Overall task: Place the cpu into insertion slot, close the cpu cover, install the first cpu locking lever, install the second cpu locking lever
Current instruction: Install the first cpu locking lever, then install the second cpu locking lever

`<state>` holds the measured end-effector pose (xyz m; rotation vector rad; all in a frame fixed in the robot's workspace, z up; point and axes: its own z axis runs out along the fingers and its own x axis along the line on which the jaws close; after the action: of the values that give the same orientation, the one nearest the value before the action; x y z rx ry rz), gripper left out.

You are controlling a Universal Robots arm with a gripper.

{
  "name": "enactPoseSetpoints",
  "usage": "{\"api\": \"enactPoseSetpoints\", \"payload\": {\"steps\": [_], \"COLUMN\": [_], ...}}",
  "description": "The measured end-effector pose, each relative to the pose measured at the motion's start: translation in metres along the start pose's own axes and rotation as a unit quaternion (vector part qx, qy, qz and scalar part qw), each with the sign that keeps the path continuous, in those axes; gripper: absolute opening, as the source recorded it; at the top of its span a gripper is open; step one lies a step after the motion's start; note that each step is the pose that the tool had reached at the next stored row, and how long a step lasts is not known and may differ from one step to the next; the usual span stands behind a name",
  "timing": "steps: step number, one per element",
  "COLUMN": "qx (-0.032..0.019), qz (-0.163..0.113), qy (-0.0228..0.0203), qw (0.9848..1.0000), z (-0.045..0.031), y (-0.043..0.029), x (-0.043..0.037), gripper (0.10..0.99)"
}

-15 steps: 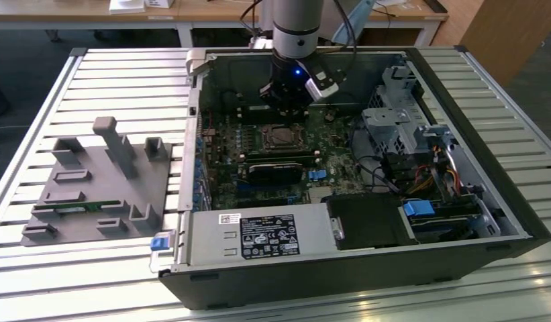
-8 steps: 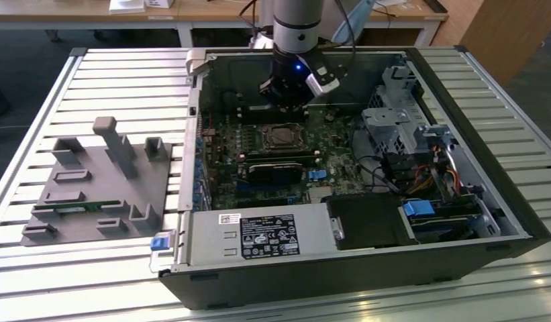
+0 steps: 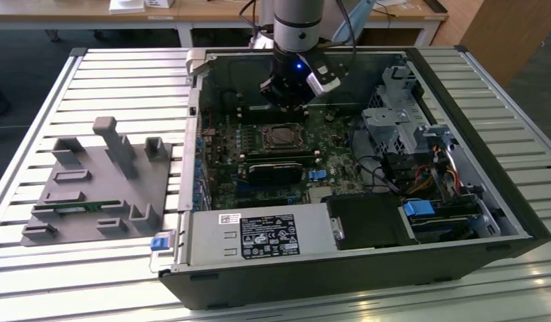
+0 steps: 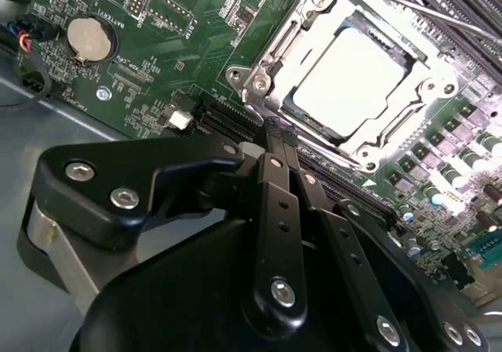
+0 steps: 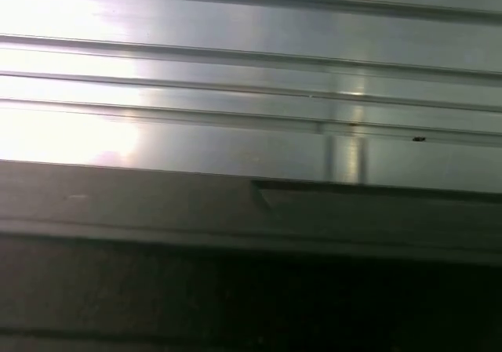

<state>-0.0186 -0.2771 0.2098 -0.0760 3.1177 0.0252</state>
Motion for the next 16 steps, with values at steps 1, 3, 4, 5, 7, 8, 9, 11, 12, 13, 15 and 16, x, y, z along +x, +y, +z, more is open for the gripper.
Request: {"api": "enactPoseSetpoints", "payload": {"steps": [1, 3, 4, 5, 7, 8, 9, 11, 12, 13, 15, 16], "qx": [0.0, 0.0, 0.0, 0.0, -0.0001, 0.0, 0.0, 0.0, 0.0, 0.0, 0.0, 0.0], "qz": [0.0, 0.0, 0.0, 0.0, 0.0, 0.0, 0.0, 0.0, 0.0, 0.0, 0.0, 0.0], "qy": [0.0, 0.0, 0.0, 0.0, -0.0001, 0.0, 0.0, 0.0, 0.0, 0.0, 0.0, 0.0], "qw": [1.0, 1.0, 1.0, 1.0, 1.0, 1.0, 1.0, 1.0, 1.0, 1.0, 1.0, 1.0], "z": [0.0, 0.0, 0.0, 0.0, 0.0, 0.0, 0.0, 0.0, 0.0, 0.0, -0.0001, -0.0001], "y": [-0.0003, -0.001, -0.0013, -0.0017, -0.0022, -0.0024, -0.0027, -0.003, -0.0032, -0.0033, -0.0039, -0.0041], "x": [0.0, 0.0, 0.0, 0.0, 0.0, 0.0, 0.0, 0.0, -0.0001, -0.0001, -0.0001, -0.0001], "gripper": [0.106, 0.106, 0.106, 0.106, 0.106, 0.106, 0.106, 0.106, 0.106, 0.106, 0.106, 0.106]}}
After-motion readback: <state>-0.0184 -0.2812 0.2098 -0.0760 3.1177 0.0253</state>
